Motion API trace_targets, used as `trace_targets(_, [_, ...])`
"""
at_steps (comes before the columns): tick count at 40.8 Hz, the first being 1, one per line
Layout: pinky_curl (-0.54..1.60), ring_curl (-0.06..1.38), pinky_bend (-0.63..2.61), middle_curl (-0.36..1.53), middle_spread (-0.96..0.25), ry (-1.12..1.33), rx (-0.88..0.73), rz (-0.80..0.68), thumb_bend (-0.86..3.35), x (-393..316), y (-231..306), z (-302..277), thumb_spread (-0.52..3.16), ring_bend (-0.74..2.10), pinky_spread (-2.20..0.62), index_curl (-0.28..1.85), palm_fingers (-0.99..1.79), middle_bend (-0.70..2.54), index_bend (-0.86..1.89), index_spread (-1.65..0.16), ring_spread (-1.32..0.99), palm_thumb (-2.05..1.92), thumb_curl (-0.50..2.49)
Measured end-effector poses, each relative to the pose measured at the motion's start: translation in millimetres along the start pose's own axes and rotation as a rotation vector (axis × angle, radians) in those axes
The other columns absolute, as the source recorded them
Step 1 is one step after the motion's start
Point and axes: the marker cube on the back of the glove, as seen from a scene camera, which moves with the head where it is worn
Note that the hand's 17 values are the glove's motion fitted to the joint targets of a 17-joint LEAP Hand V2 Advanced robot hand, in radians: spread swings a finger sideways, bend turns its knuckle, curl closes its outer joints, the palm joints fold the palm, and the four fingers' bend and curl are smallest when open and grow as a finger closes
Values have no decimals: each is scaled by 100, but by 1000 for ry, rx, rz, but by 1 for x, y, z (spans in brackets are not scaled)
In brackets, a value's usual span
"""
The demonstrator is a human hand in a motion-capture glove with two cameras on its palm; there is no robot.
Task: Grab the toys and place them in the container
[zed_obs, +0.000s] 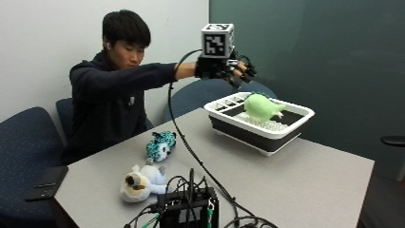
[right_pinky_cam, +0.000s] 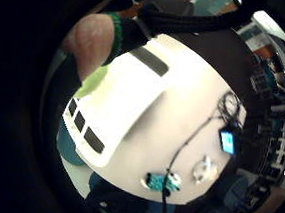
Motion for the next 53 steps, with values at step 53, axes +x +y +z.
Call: trace_targets(53, [40, 43, 104, 42, -15, 29, 112, 578, 25, 313, 173, 118, 115, 67, -22, 66, 74, 62, 61, -29, -26, 67, 58])
